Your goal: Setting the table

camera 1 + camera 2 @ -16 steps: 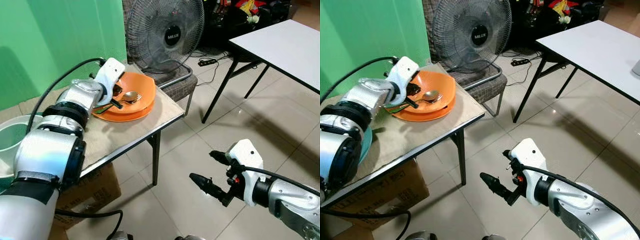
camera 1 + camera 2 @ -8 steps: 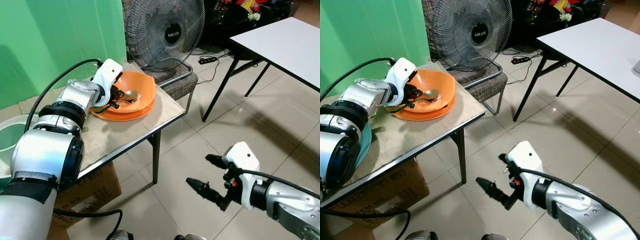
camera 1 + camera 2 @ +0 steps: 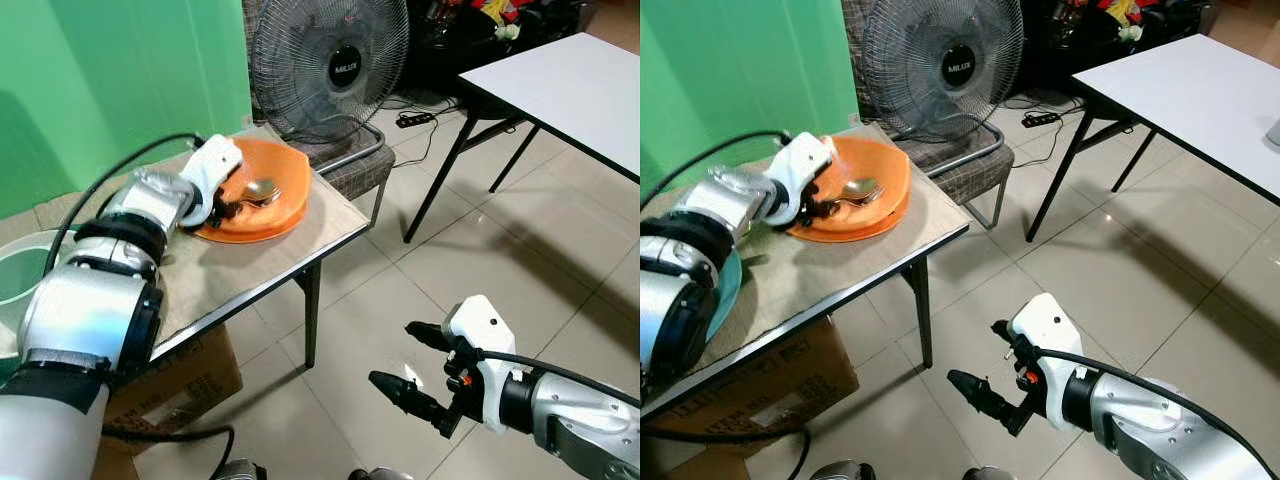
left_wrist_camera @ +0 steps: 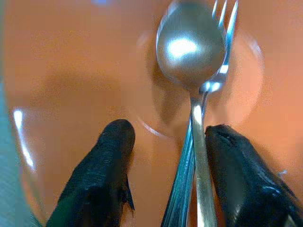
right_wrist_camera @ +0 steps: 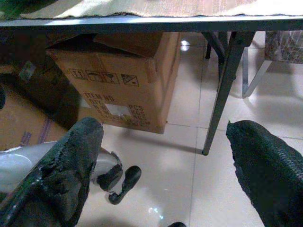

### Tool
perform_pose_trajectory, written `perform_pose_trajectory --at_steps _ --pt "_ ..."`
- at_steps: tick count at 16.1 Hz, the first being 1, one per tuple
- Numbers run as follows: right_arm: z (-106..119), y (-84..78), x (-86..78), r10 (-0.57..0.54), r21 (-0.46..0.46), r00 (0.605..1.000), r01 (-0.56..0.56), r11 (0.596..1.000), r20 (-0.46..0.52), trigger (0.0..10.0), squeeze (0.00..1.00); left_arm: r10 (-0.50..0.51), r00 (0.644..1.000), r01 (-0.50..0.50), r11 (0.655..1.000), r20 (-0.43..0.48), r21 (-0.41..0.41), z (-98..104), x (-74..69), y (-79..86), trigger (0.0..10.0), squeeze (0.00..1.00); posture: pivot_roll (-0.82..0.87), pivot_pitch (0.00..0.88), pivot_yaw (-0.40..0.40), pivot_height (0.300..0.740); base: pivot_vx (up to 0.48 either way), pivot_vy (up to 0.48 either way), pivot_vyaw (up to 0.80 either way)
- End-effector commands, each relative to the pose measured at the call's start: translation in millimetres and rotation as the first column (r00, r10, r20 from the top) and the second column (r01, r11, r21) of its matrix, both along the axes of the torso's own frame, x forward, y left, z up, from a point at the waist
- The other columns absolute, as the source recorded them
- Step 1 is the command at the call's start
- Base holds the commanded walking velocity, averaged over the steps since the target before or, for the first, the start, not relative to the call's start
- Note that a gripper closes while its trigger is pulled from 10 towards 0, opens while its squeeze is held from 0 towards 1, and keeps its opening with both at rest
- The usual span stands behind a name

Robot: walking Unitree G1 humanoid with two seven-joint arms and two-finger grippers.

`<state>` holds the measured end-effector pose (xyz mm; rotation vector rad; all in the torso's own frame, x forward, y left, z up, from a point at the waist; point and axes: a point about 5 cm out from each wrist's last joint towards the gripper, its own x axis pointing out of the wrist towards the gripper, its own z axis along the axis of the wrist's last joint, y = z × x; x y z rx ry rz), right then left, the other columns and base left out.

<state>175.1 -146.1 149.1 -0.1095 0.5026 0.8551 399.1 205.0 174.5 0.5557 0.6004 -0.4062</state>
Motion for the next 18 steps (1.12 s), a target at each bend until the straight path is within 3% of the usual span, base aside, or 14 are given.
perform_pose_trajectory --at_steps 1,2,3,5,6,7,8,9,18 --pt "2.3 2.1 -4.1 0.027 -0.002 1.000 -0.027 1.000 -0.006 10.0 0.00 0.004 1.000 -0.003 0.999 -0.029 0.045 -8.8 -3.3 3.4 10.0 1.00 -0.16 0.083 -0.019 0.740 0.000 0.000 0.00" --pt "2.4 1.5 -4.2 0.026 -0.004 1.000 -0.027 1.000 -0.006 10.0 0.00 0.004 0.999 -0.002 0.999 -0.032 0.054 -10.0 -3.7 3.6 10.0 0.39 -0.16 0.083 -0.020 0.740 0.000 0.000 0.00" --pt "2.5 0.9 -4.0 0.026 -0.005 1.000 -0.026 1.000 -0.006 10.0 0.00 0.006 1.000 -0.004 0.998 -0.031 0.064 -10.3 -3.7 3.9 9.7 0.00 -0.16 0.082 -0.019 0.740 0.000 0.000 0.00" --pt "3.2 0.2 -3.2 0.025 -0.007 1.000 -0.025 1.000 -0.002 10.0 0.00 0.010 1.000 -0.009 0.997 -0.021 0.079 -10.3 -3.4 4.4 8.9 0.00 -0.16 0.081 -0.020 0.740 0.000 0.000 0.00" --pt "3.7 -0.3 -2.5 0.022 -0.009 1.000 -0.022 1.000 0.002 10.0 0.00 0.017 1.000 -0.016 0.997 -0.011 0.077 -9.9 -2.9 4.4 4.6 0.00 -0.16 0.079 -0.020 0.740 0.000 0.000 0.00" --pt "4.0 -0.7 -1.9 0.018 -0.011 1.000 -0.018 1.000 0.007 10.0 0.00 0.024 1.000 -0.024 0.997 0.001 0.071 -9.1 -2.4 4.3 3.2 0.00 -0.16 0.077 -0.021 0.740 0.000 0.000 0.00" --pt "4.0 -1.0 -0.9 0.017 -0.012 1.000 -0.017 1.000 0.008 10.0 0.00 0.028 1.000 -0.029 0.997 0.010 0.065 -8.3 -1.8 3.8 0.4 0.00 -0.16 0.076 -0.023 0.740 0.000 0.000 0.00" --pt "3.9 -0.9 -0.4 0.018 -0.013 1.000 -0.018 1.000 0.009 10.0 0.00 0.026 1.000 -0.027 0.998 0.010 0.062 -7.9 -1.6 3.3 0.0 0.00 -0.16 0.074 -0.024 0.740 0.000 0.000 0.00" --pt "4.4 -0.2 3.6 0.025 -0.021 0.999 -0.025 0.999 0.023 10.0 0.00 0.034 0.999 -0.035 0.999 0.039 0.031 -1.9 0.9 1.9 0.0 0.00 -0.15 0.070 -0.023 0.740 0.000 0.000 0.00"
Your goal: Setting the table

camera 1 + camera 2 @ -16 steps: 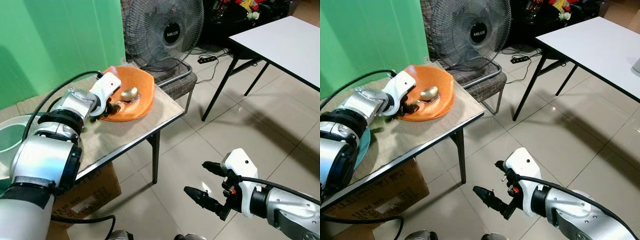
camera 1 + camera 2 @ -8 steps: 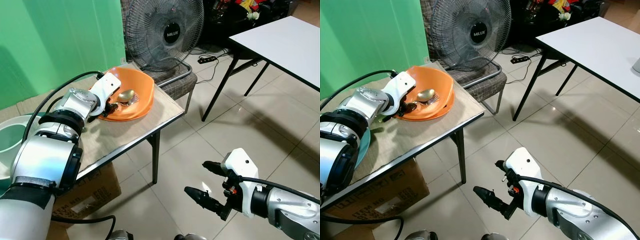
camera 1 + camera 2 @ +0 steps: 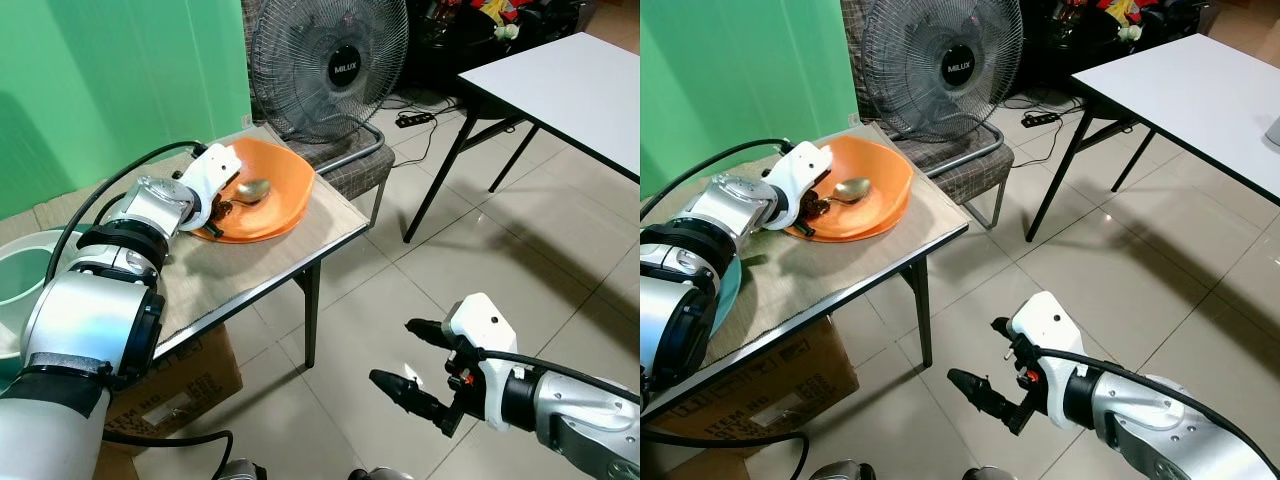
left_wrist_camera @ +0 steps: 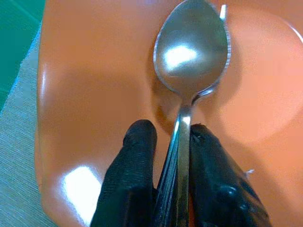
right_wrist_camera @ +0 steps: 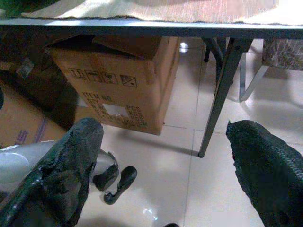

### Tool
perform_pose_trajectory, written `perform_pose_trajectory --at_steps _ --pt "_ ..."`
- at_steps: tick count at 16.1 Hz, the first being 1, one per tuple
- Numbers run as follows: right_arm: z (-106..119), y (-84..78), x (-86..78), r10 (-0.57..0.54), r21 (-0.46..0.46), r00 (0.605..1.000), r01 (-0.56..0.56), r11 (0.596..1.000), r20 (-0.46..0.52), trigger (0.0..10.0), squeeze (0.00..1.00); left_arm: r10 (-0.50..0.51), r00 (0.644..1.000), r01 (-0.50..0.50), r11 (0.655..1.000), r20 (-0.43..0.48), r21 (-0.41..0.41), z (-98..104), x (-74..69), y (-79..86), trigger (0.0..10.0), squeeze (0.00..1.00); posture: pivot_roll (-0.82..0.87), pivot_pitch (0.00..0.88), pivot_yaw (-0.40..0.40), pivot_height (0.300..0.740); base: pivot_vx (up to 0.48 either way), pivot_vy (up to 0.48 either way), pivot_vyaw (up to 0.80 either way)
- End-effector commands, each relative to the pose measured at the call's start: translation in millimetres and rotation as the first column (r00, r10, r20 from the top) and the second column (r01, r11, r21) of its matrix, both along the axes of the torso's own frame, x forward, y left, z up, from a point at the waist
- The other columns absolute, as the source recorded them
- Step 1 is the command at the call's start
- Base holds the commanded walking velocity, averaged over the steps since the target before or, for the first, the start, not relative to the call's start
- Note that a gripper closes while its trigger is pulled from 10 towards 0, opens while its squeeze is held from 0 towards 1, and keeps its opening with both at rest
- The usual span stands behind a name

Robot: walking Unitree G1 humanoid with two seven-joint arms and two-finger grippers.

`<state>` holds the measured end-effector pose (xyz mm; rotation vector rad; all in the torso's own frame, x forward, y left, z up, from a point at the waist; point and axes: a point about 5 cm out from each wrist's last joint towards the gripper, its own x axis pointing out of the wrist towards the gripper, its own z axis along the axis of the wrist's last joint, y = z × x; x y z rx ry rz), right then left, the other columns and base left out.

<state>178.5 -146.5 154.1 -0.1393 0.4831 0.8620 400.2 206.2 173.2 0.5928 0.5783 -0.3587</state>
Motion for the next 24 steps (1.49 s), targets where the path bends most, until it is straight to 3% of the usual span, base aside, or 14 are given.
perform_pose_trajectory --at_steps 1,14,15,16,17,22,24 --pt "-1 0.1 0.4 0.011 -0.006 1.000 -0.011 1.000 -0.003 10.0 0.00 0.009 1.000 -0.009 1.000 0.000 -0.008 0 -0.2 0.8 0.0 0.00 -0.15 0.070 -0.023 0.740 0.000 0.000 0.00" --pt "-1 0.8 5.3 -0.001 -0.013 1.000 0.002 1.000 0.025 10.0 0.00 0.012 0.997 -0.010 1.000 0.077 -0.026 18 6.8 -3.3 0.0 0.00 -0.14 0.069 -0.012 0.740 0.000 0.000 0.00" --pt "-1 1.0 5.7 -0.001 -0.013 1.000 0.001 1.000 0.026 10.0 0.00 0.016 0.996 -0.015 1.000 0.086 -0.019 19 7.3 -3.3 10.0 0.00 -0.14 0.070 -0.012 0.740 0.000 0.000 0.00" --pt "-1 1.2 5.9 -0.001 -0.012 1.000 0.001 1.000 0.027 10.0 0.00 0.019 0.996 -0.018 1.000 0.092 -0.015 20 7.6 -3.3 10.0 0.00 -0.14 0.070 -0.012 0.740 0.000 0.000 0.00" --pt "-1 1.2 6.8 -0.003 -0.012 1.000 0.003 1.000 0.030 10.0 0.00 0.023 0.994 -0.017 0.998 0.106 -0.059 23 9.0 -7.0 10.0 1.00 -0.14 0.067 -0.008 0.740 0.000 0.000 0.00" --pt "-1 0.6 8.2 -0.005 -0.014 0.999 0.006 1.000 0.035 10.0 0.00 0.002 0.991 0.017 0.991 0.137 -0.136 35 13.2 -19.0 10.0 1.00 -0.14 0.061 -0.010 0.740 0.000 0.000 0.00" --pt "-1 1.2 9.9 -0.005 -0.014 0.999 0.006 1.000 0.041 10.0 0.00 -0.002 0.983 0.034 0.984 0.181 -0.172 49 16.7 -24.0 10.0 1.00 -0.14 0.049 -0.006 0.740 0.000 0.000 0.00"
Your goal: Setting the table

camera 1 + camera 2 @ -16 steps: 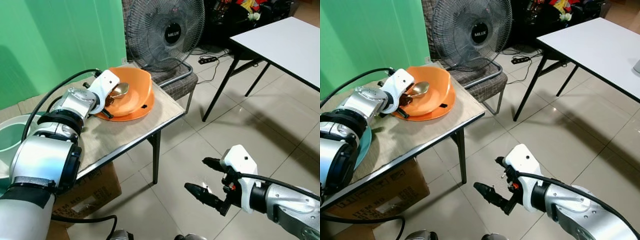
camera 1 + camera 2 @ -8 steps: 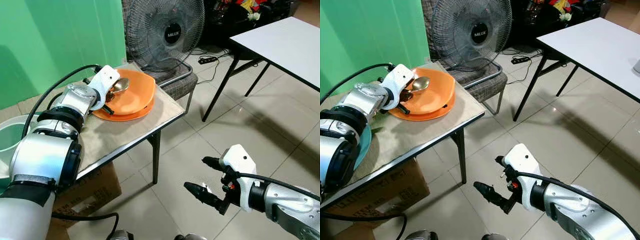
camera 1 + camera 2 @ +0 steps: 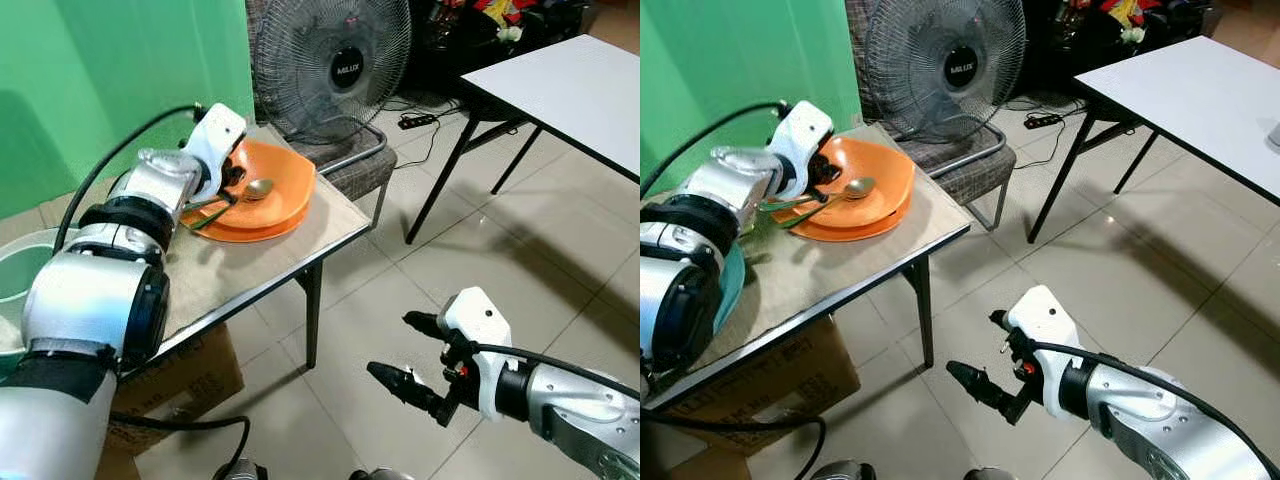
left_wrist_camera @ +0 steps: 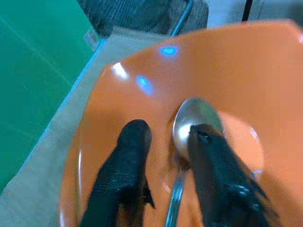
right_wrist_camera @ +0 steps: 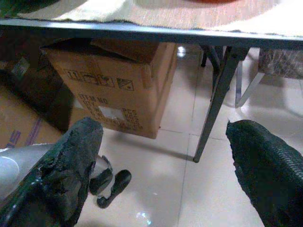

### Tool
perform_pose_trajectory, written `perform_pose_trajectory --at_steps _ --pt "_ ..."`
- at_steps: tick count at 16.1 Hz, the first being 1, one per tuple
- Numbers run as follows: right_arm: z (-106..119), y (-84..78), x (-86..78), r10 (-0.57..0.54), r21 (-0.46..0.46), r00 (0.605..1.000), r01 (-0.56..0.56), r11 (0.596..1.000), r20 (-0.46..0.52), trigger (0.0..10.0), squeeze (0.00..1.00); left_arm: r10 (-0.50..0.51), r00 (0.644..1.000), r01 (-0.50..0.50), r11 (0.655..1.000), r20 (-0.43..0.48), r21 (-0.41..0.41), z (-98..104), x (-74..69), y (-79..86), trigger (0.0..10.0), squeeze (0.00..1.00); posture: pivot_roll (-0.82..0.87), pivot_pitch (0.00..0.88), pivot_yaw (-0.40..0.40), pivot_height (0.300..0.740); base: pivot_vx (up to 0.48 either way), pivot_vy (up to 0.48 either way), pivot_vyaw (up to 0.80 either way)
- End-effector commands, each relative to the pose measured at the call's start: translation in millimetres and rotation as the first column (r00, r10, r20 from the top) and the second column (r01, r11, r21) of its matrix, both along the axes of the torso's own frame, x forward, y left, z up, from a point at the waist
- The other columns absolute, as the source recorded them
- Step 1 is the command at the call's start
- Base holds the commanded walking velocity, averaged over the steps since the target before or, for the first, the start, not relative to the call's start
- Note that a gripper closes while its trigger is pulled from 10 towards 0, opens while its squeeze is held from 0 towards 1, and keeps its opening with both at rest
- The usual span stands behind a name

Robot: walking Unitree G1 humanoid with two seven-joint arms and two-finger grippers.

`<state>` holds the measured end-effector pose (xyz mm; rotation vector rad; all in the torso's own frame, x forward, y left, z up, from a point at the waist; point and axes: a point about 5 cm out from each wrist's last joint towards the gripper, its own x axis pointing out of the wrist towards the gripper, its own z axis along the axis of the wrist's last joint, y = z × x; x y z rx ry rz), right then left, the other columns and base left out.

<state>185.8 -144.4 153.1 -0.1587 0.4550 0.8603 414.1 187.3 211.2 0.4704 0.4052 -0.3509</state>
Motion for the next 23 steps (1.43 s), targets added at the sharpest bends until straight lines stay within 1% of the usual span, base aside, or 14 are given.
perform_pose_trajectory --at_steps 1,4,5,6,8,9,10,11,13,16,17,19,21,23 --pt "0 -0.7 2.8 -0.009 -0.008 1.000 0.009 1.000 0.010 10.0 0.00 -0.018 0.998 0.020 0.999 0.055 -0.043 17 4.1 -6.5 10.0 1.00 -0.14 0.049 -0.006 0.740 0.000 0.000 0.00" --pt "0 0.5 7.2 -0.047 0.002 0.998 0.047 0.999 0.040 10.0 0.00 -0.033 0.983 0.068 0.979 0.181 -0.193 55 9.3 -15.8 10.0 1.00 -0.12 0.023 0.013 0.740 0.000 0.000 0.00" --pt "0 1.0 10.3 -0.085 0.012 0.994 0.085 0.996 0.064 10.0 0.00 -0.062 0.975 0.112 0.966 0.213 -0.231 64 9.5 -20.5 10.0 0.39 -0.12 0.011 0.018 0.740 0.000 0.000 0.00" --pt "-1 2.0 12.7 -0.124 0.028 0.990 0.122 0.992 0.073 10.0 0.00 -0.087 0.968 0.146 0.958 0.236 -0.247 64 9.1 -24.6 10.0 0.00 -0.11 0.004 0.021 0.740 0.000 0.000 0.00" --pt "-4 4.4 16.4 -0.190 0.047 0.978 0.186 0.981 0.091 10.0 0.00 -0.112 0.961 0.188 0.936 0.254 -0.299 57 6.9 -29.4 10.0 0.00 -0.10 0.000 0.031 0.740 0.000 0.000 0.00" --pt "-6 6.2 20.2 -0.263 0.060 0.958 0.258 0.964 0.117 10.0 0.00 -0.095 0.960 0.188 0.915 0.262 -0.358 45 3.9 -29.7 10.0 0.00 -0.09 0.000 0.035 0.740 0.000 0.000 0.00" --pt "-7 5.5 23.4 -0.336 0.079 0.932 0.328 0.941 0.135 10.0 0.00 -0.079 0.953 0.185 0.915 0.291 -0.358 32 -2.2 -29.2 10.0 0.00 -0.08 0.000 0.028 0.740 0.000 0.000 0.00" --pt "-10 2.6 26.9 -0.433 0.098 0.887 0.423 0.901 0.158 10.0 0.00 -0.060 0.932 0.194 0.915 0.357 -0.353 16 -18.0 -33.0 10.0 0.00 -0.07 0.000 0.025 0.740 0.000 0.000 0.00" --pt "-12 0.9 29.1 -0.517 0.120 0.837 0.503 0.856 0.179 10.0 0.00 -0.016 0.922 0.173 0.911 0.387 -0.374 0 -42.9 -39.2 10.0 0.00 -0.06 0.000 0.013 0.740 0.000 0.000 0.00" --pt "-15 2.7 31.2 -0.567 0.134 0.802 0.551 0.824 0.186 10.0 0.00 0.020 0.924 0.144 0.907 0.383 -0.395 -16 -72.9 -41.9 10.0 0.00 -0.04 0.000 0.010 0.740 0.000 0.000 0.00" --pt "-18 3.5 31.9 -0.577 0.131 0.796 0.562 0.817 0.185 10.0 0.00 0.053 0.925 0.121 0.897 0.377 -0.425 -21 -85.2 -40.8 10.0 0.00 -0.04 0.000 0.008 0.740 0.000 0.000 0.00" --pt "-22 -1.3 32.7 -0.616 0.133 0.754 0.603 0.787 0.226 10.0 0.00 0.059 0.921 0.096 0.923 0.385 -0.373 -40 -111.5 -36.7 10.0 0.00 -0.04 0.000 0.001 0.740 0.000 0.000 0.00" --pt "-23 -6.6 34.8 -0.639 0.139 0.730 0.626 0.767 0.243 10.0 0.00 0.101 0.908 0.047 0.940 0.407 -0.338 -45 -121.6 -34.5 10.0 0.00 -0.03 0.000 -0.009 0.740 0.000 0.000 0.00" --pt "-23 -3.0 35.9 -0.616 0.155 0.754 0.597 0.787 0.227 10.0 0.00 0.068 0.915 0.062 0.949 0.396 -0.308 -40 -120.0 -36.0 10.0 0.00 -0.03 0.000 -0.014 0.740 0.000 0.000 0.00"
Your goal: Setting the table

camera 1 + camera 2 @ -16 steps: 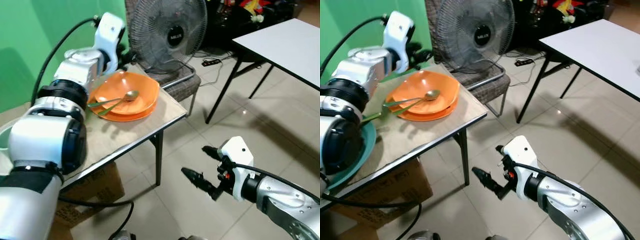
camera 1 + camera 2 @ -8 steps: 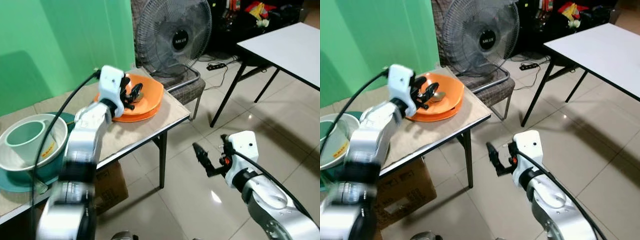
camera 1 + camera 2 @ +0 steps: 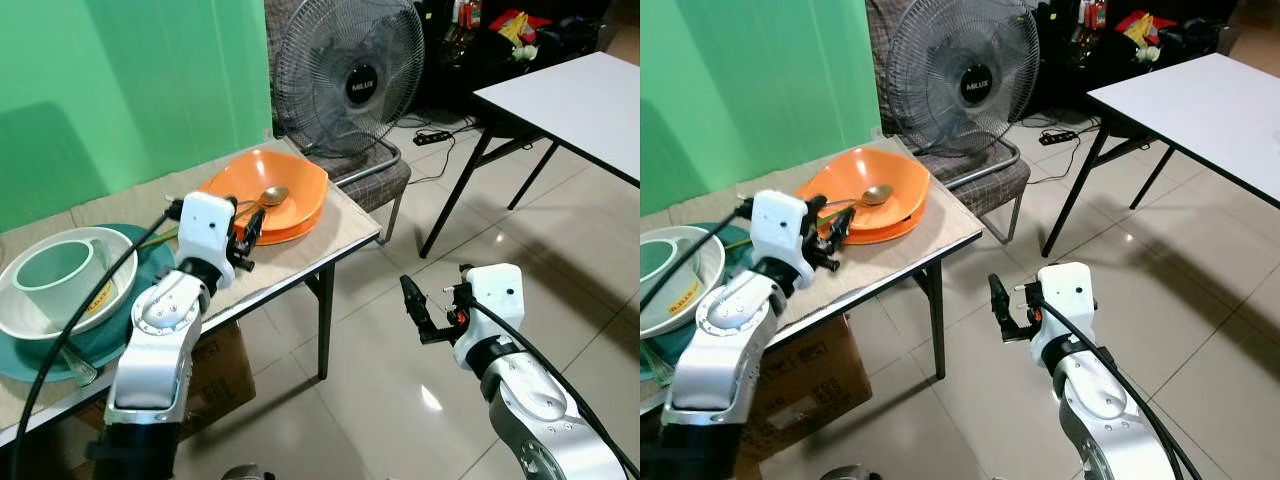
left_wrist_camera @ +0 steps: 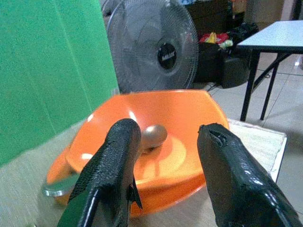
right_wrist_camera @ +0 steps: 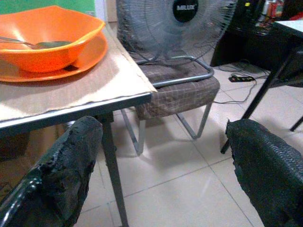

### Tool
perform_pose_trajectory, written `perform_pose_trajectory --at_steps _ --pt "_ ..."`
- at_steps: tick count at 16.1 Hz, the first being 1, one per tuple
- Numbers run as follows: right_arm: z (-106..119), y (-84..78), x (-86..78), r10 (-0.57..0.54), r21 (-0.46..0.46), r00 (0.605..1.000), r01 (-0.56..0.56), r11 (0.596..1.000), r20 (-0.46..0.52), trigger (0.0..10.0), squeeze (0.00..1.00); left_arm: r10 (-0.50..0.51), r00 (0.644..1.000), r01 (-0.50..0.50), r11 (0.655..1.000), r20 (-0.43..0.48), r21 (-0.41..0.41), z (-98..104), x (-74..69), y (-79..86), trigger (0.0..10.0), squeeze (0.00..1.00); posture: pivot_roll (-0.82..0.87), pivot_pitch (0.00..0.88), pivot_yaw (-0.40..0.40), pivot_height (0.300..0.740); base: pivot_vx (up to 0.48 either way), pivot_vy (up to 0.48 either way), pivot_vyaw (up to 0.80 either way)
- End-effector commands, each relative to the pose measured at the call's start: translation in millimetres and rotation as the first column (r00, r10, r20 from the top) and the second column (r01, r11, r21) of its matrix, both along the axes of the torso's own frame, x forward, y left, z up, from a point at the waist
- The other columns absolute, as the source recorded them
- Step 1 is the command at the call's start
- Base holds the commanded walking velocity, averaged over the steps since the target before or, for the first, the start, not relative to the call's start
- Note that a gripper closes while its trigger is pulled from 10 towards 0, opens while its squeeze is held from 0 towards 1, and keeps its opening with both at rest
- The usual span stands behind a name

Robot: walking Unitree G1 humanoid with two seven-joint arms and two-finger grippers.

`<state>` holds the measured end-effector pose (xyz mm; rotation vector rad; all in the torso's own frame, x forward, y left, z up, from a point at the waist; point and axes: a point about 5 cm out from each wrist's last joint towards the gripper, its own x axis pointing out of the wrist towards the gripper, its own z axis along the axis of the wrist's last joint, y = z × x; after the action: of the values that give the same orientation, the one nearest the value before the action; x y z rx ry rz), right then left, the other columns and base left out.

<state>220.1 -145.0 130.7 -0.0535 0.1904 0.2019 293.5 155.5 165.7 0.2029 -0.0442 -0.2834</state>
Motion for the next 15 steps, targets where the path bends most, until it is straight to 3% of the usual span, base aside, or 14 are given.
perform_pose_trajectory --at_steps 1,2,3,6,8,10,11,13,14,15 --pt "-2 1.9 1.5 0.033 0.013 0.999 -0.033 0.999 -0.010 10.0 0.00 -0.072 0.997 0.072 0.997 -0.012 0.010 8 2.0 -4.7 10.0 0.01 -0.02 0.000 -0.017 0.740 0.000 0.000 0.00" --pt "-2 5.0 1.3 0.058 0.025 0.998 -0.057 0.998 -0.010 10.0 0.00 -0.103 0.994 0.103 0.994 -0.031 0.020 12 6.6 -0.8 10.0 1.00 -0.02 0.000 -0.018 0.740 0.000 0.000 0.00" --pt "-2 5.9 1.2 0.066 0.031 0.998 -0.066 0.997 -0.009 10.0 0.00 -0.110 0.993 0.111 0.993 -0.038 0.031 13 8.5 0.9 10.0 1.00 -0.02 0.000 -0.018 0.740 0.000 0.000 0.00" --pt "2 13.0 -3.8 0.212 0.072 0.977 -0.210 0.975 -0.024 10.0 0.00 -0.121 0.987 0.136 0.980 -0.109 0.148 29 40.7 23.0 10.0 1.00 -0.02 0.000 -0.028 0.740 0.000 0.000 0.00" --pt "3 16.6 -10.9 0.345 0.068 0.936 -0.341 0.938 -0.073 10.0 0.00 -0.133 0.977 0.167 0.964 -0.168 0.206 63 72.6 43.8 10.0 0.00 -0.02 0.000 -0.034 0.740 0.000 0.000 0.00" --pt "4 17.4 -17.4 0.427 0.060 0.897 -0.423 0.904 -0.114 10.0 0.00 -0.167 0.949 0.229 0.948 -0.267 0.222 81 82.9 55.6 10.0 0.00 -0.03 0.000 -0.024 0.740 0.000 0.000 0.00" --pt "4 17.1 -19.2 0.458 0.057 0.879 -0.455 0.889 -0.132 10.0 0.00 -0.183 0.919 0.279 0.927 -0.348 0.250 80 84.7 59.2 10.0 0.00 -0.03 0.000 -0.022 0.740 0.000 0.000 0.00" --pt "8 16.6 -17.3 0.477 0.072 0.868 -0.471 0.879 -0.138 10.0 0.00 -0.156 0.892 0.313 0.891 -0.425 0.329 72 90.5 65.4 10.0 0.00 -0.04 0.000 -0.009 0.740 0.000 0.000 0.00" --pt "10 17.1 -16.6 0.488 0.088 0.862 -0.480 0.873 -0.140 10.0 1.00 -0.144 0.876 0.325 0.881 -0.461 0.344 68 92.1 66.9 10.0 0.00 -0.05 0.000 -0.005 0.740 0.000 0.000 0.00" --pt "13 19.0 -18.0 0.525 0.102 0.838 -0.515 0.851 -0.146 10.0 1.00 -0.138 0.837 0.367 0.860 -0.530 0.355 60 92.0 68.9 10.0 0.00 -0.05 0.000 0.001 0.740 0.000 0.000 0.00"
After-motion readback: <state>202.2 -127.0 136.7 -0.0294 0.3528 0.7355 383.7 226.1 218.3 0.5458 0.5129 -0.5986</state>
